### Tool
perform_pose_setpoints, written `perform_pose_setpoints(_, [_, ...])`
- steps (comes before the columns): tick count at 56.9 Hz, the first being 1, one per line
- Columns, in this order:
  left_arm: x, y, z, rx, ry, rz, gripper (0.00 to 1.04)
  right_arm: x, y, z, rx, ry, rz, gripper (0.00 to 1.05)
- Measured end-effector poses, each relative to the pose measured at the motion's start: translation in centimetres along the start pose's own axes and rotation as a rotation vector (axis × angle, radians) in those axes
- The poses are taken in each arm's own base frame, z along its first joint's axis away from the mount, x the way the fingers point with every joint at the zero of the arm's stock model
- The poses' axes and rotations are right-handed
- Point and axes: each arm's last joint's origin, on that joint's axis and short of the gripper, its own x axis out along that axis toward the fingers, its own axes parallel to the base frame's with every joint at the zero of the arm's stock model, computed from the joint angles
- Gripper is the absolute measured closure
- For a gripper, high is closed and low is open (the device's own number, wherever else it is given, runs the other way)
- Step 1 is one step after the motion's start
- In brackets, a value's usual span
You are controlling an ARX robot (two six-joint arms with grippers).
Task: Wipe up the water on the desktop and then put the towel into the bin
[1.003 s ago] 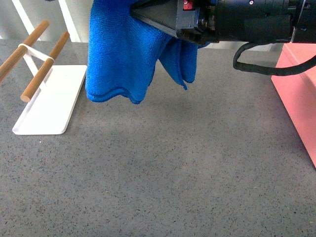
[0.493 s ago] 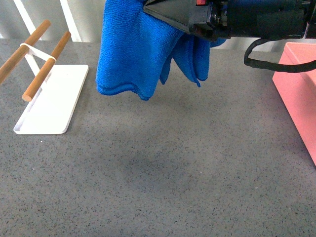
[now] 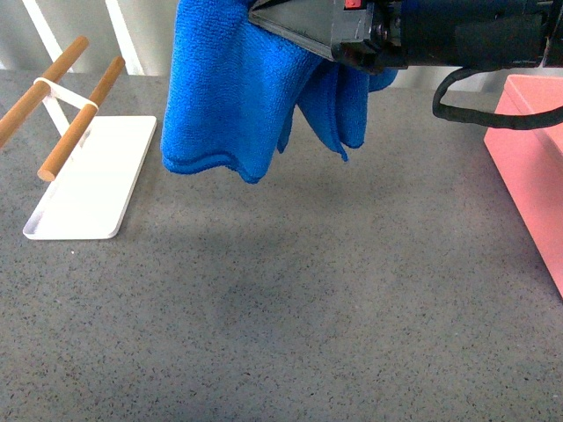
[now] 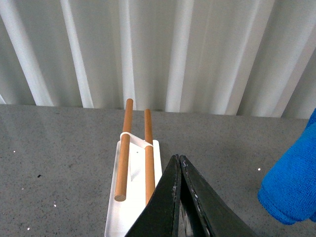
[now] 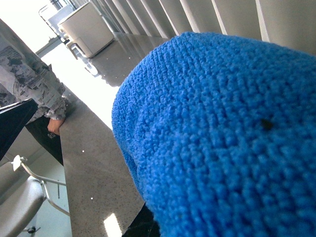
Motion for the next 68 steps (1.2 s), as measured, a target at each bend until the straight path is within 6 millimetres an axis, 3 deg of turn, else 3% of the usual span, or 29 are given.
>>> perform_pose_setpoints(15, [-2.0, 1.4, -0.6, -0.001, 0.000, 0.003, 1.01, 0.0, -0.1, -0.1, -0.004, 0.003, -0.008, 1.00])
perform_pose_setpoints(28, [-3.2, 1.5, -1.7, 0.000, -0.003, 0.003, 1.01, 0.2, 0.2, -0.1, -0.008, 0.006, -0.007, 1.00])
perform_pose_setpoints(68, [-5.9, 1.5, -0.8, 0.000, -0.035, 0.003, 1.01, 0.4, 0.6, -0.1, -0.016, 0.003, -0.010, 1.00])
